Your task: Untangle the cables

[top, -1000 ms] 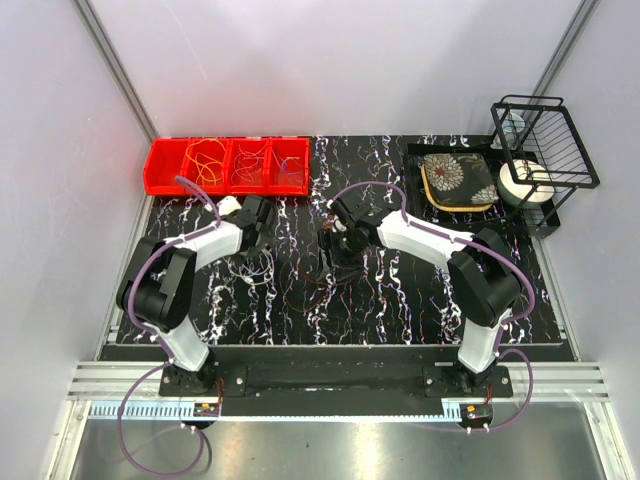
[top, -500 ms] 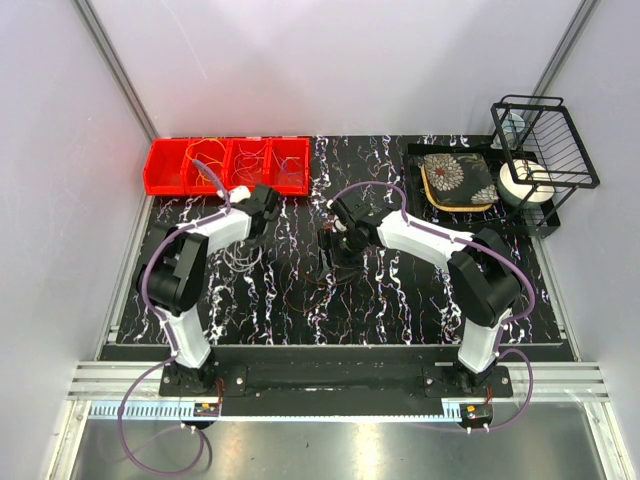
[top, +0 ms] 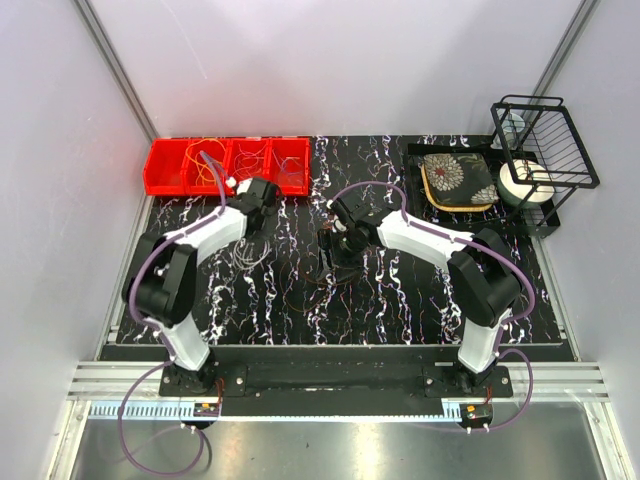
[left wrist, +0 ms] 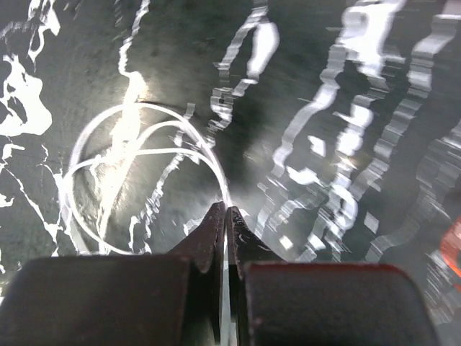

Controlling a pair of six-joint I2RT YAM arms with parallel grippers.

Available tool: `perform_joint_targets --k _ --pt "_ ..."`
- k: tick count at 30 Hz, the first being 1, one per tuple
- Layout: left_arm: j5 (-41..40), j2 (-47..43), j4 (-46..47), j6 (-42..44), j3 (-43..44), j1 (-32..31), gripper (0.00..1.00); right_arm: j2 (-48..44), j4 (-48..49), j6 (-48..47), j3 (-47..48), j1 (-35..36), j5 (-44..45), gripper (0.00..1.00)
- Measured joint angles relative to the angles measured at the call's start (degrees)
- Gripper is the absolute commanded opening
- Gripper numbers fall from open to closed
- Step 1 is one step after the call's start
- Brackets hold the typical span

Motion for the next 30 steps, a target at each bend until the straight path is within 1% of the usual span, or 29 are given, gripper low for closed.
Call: perform_joint_targets --k 6,10,18,25,30 --pt "5.7 -8.3 -0.9 4.3 1.0 0.3 0.0 0.0 0.0 0.0 0.0 0.0 0.0 0.65" --pt "8.3 -10.9 -2.4 7.0 3.7 1.0 0.0 0.0 0.0 0.0 0.0 0.0 0.0 0.65" --pt "8.9 -11.7 -6.6 12.3 10.3 3.4 0.0 0.0 0.0 0.0 0.0 0.0 0.0 0.65" --pt "9.2 -11.9 -8.1 17.1 16.5 7.5 0.0 0.0 0.0 0.0 0.0 0.0 0.0 0.64" --pt "7.8 -11.9 -7.0 20.9 18.6 11.3 0.0 0.0 0.0 0.0 0.0 0.0 0.0 0.64"
